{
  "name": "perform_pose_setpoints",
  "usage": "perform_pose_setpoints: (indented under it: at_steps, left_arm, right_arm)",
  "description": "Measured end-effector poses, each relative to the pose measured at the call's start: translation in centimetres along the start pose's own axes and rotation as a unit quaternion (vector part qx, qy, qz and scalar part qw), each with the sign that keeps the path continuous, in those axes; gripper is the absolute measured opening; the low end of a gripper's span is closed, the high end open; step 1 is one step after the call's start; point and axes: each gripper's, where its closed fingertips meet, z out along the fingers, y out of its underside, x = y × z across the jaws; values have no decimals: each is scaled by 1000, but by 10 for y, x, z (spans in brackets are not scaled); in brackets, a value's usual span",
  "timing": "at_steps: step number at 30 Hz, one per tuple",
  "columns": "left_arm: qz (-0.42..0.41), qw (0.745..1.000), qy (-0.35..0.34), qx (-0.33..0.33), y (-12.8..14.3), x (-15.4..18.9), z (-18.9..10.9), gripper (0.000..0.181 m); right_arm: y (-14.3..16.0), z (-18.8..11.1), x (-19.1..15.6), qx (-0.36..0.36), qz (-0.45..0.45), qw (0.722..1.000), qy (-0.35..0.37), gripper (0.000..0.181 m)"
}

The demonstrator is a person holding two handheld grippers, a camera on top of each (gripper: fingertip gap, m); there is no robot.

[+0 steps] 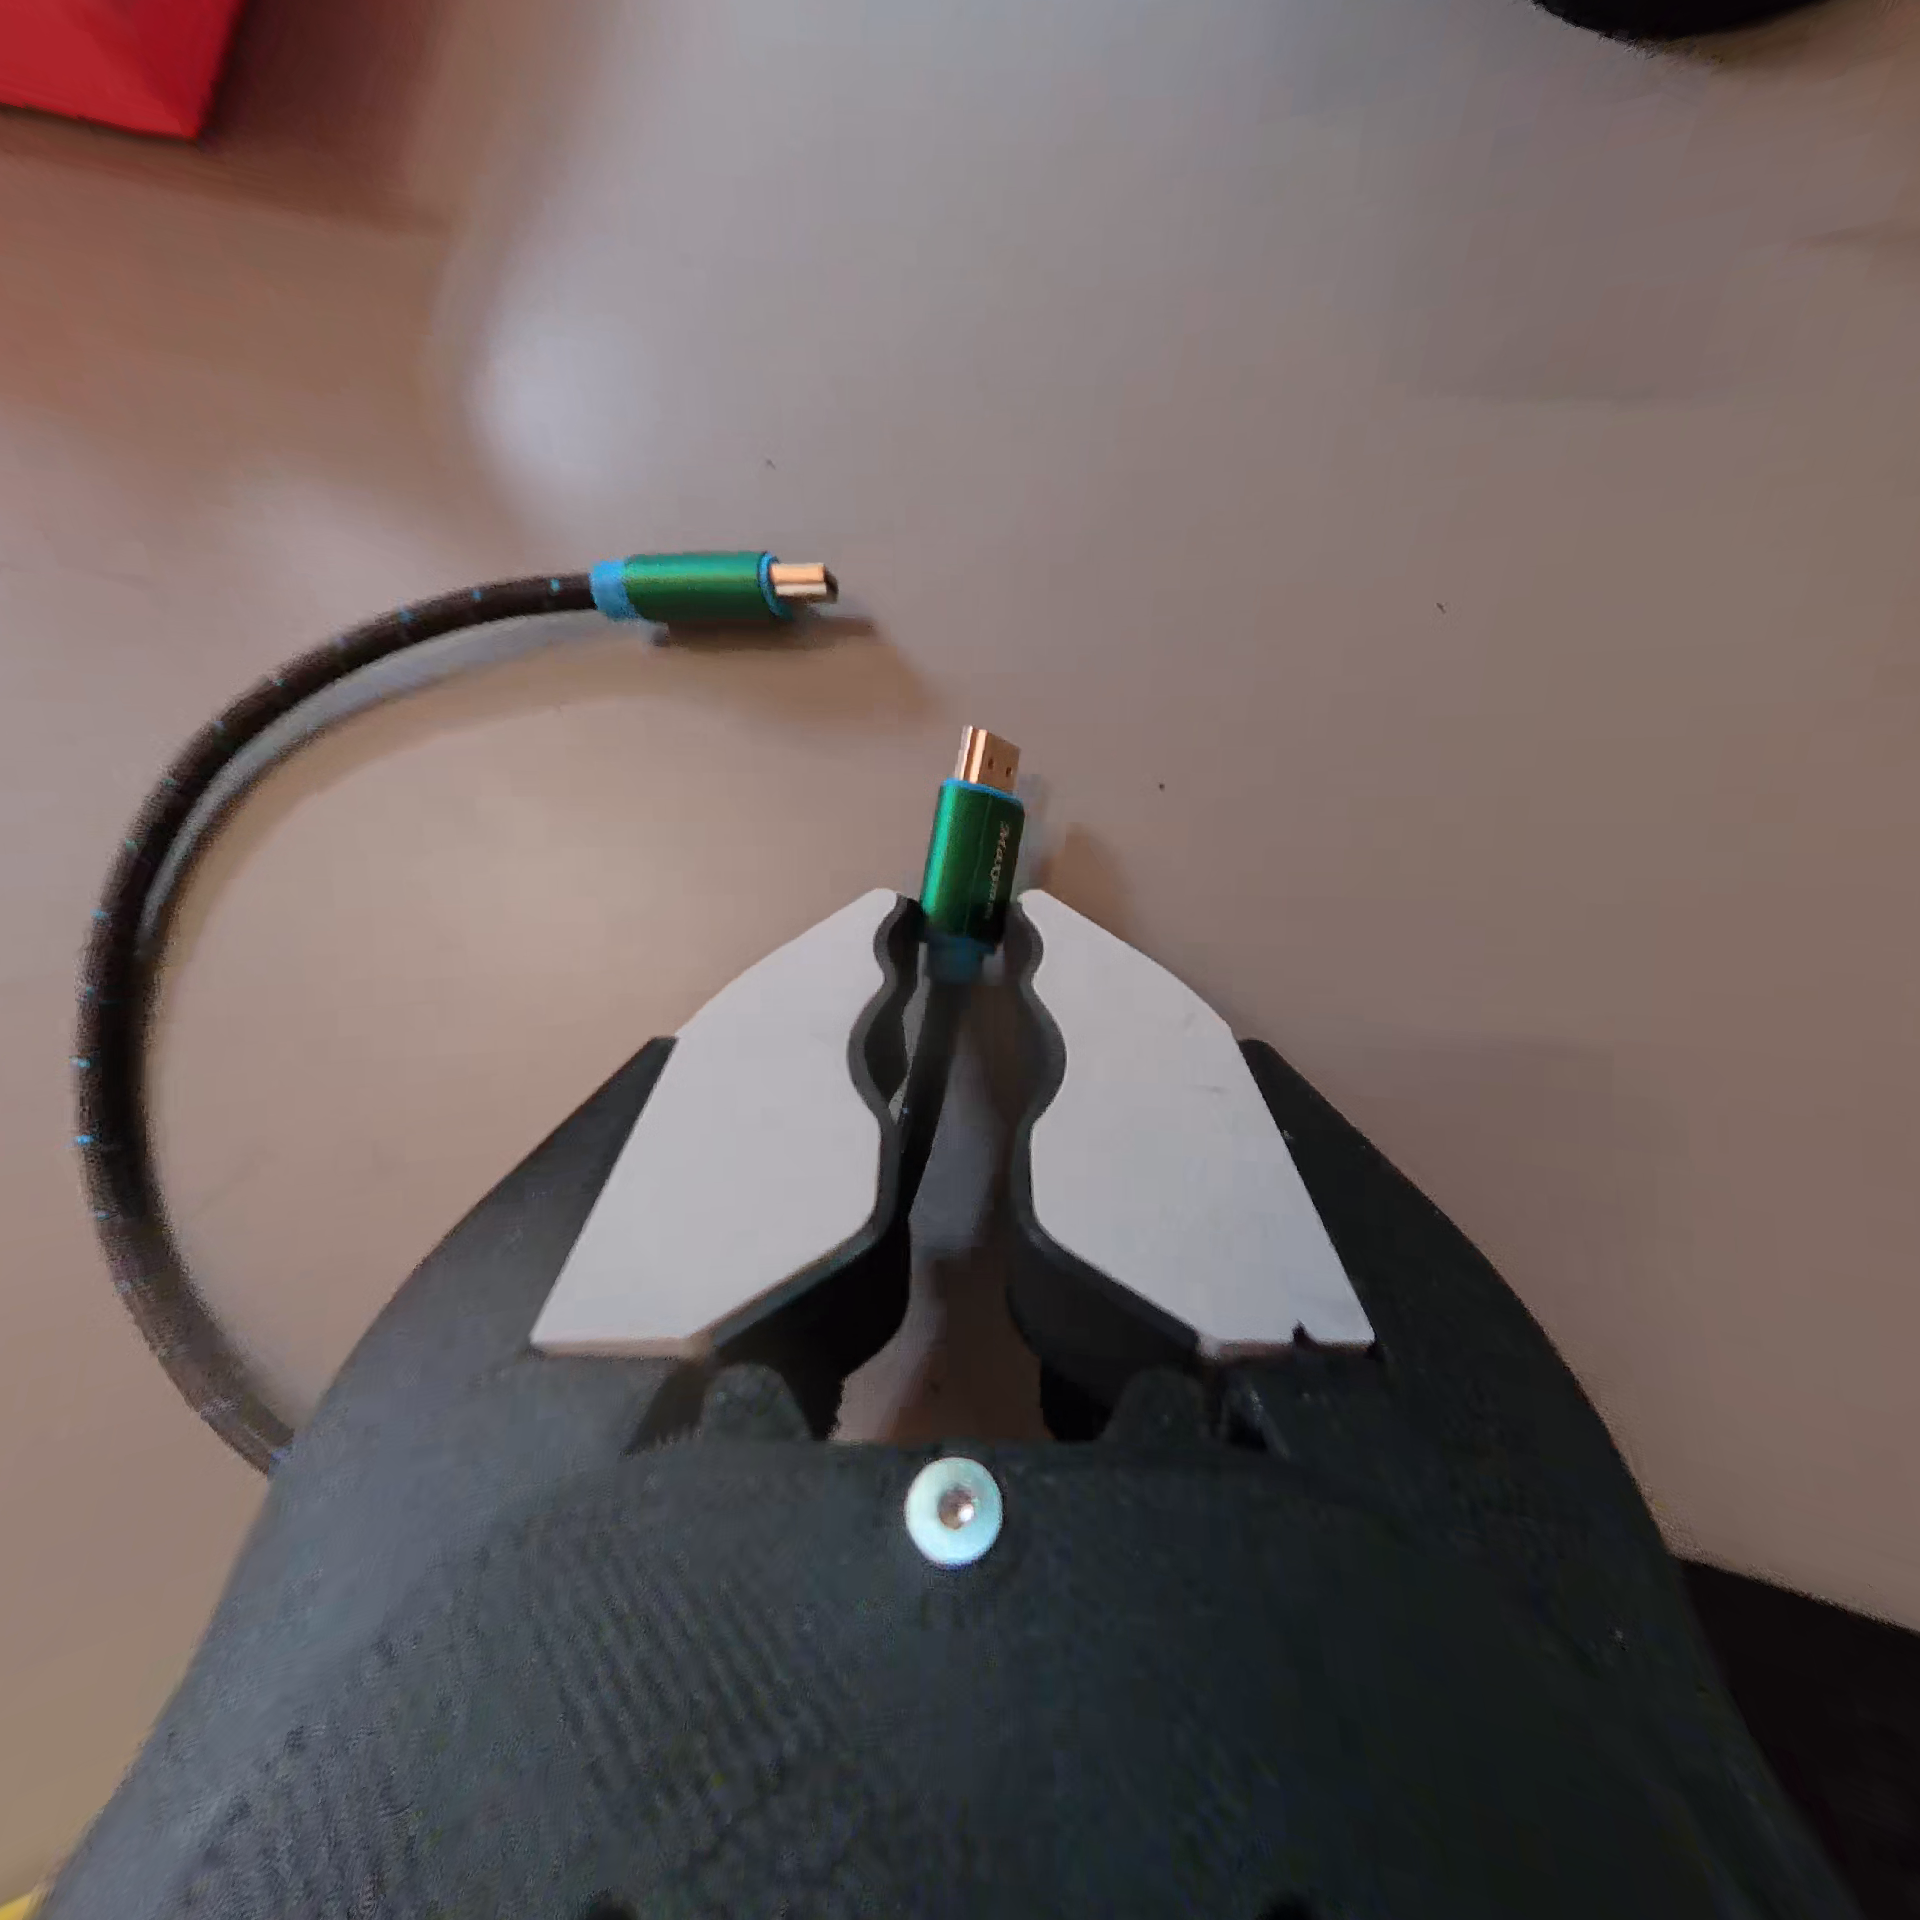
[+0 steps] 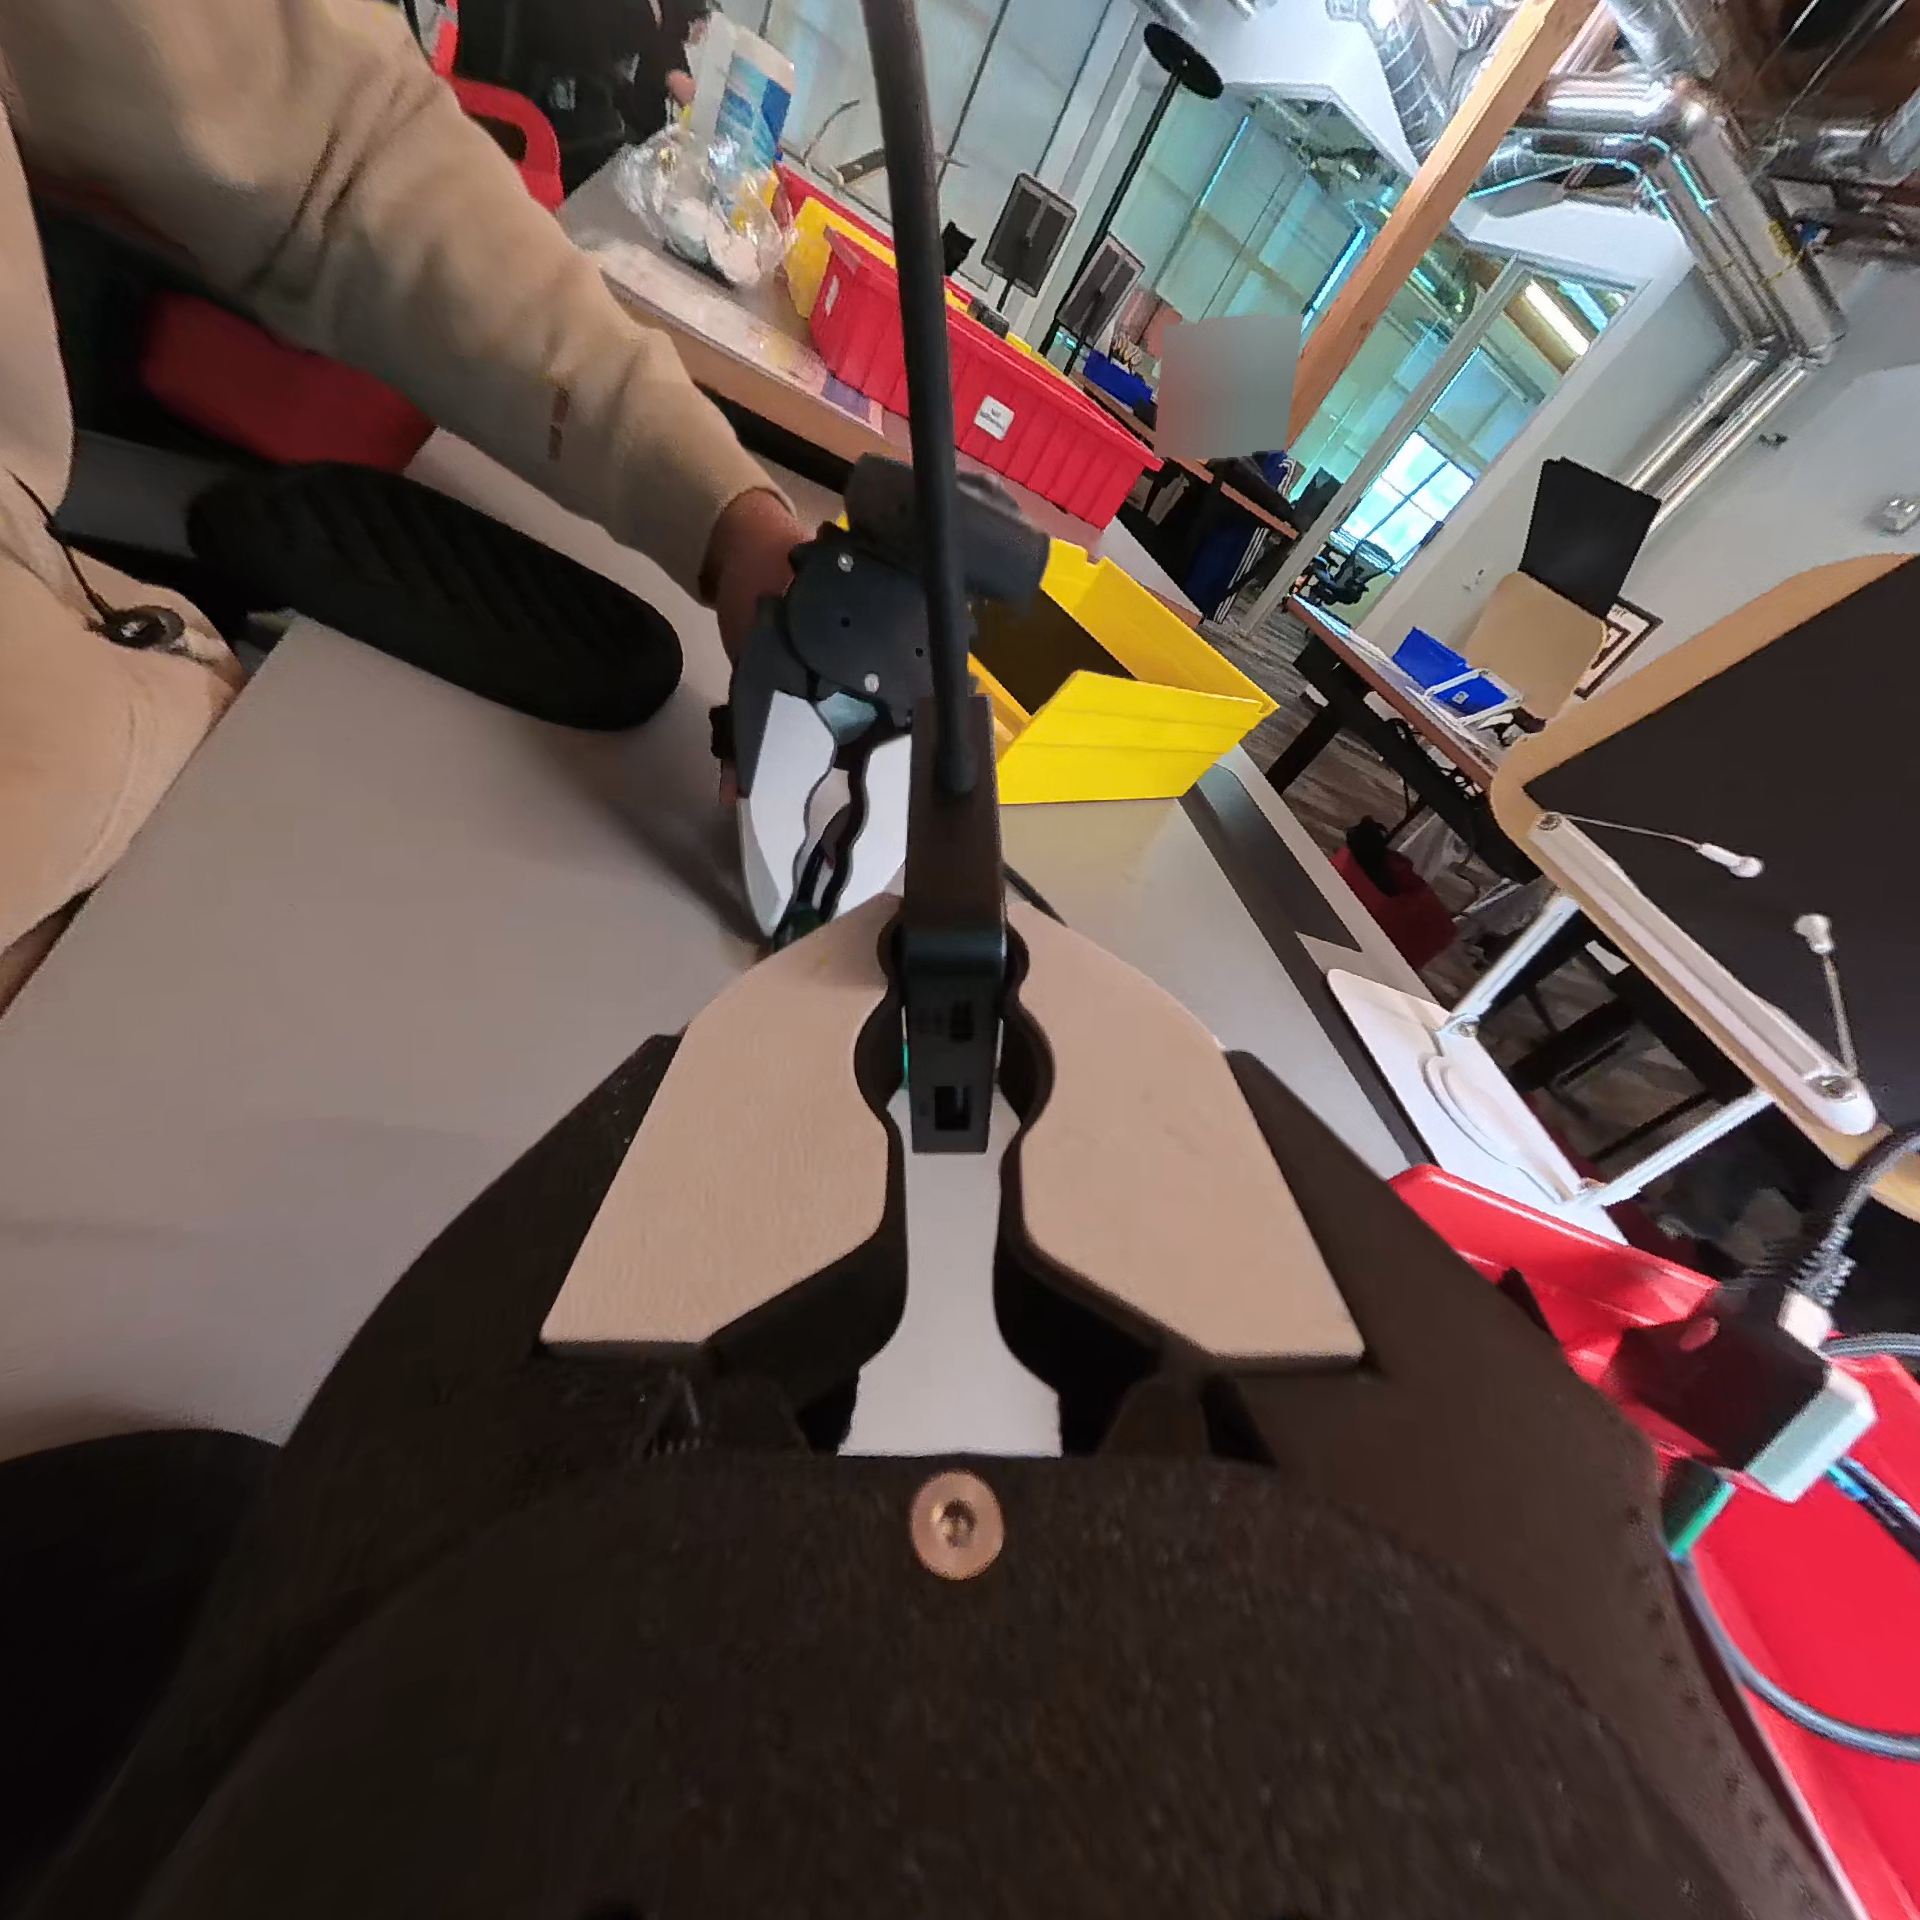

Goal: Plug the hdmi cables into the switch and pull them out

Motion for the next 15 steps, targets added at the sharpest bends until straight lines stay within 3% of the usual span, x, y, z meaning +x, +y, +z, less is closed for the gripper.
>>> perform_pose_setpoints:
  at_steps: [1,5,9,12,15]
  left_arm:
    - [0,1000,-19,16,-3,-3,-4,17]
    - [39,987,-142,59,-14,-22,-27,16]
    - [101,956,-266,73,-18,-32,-50,16]
    - [87,960,-261,59,-7,-28,-45,16]
    - [39,978,-201,30,10,-19,-31,16]
  right_arm:
    - [1,0,0,-6,-11,1000,2,13]
    - [3,0,-4,-27,-50,998,4,13]
    - [8,5,-8,-45,-71,996,-4,13]
    - [10,10,-11,-50,-71,996,-13,13]
    - [12,15,-12,-52,-64,996,-19,13]
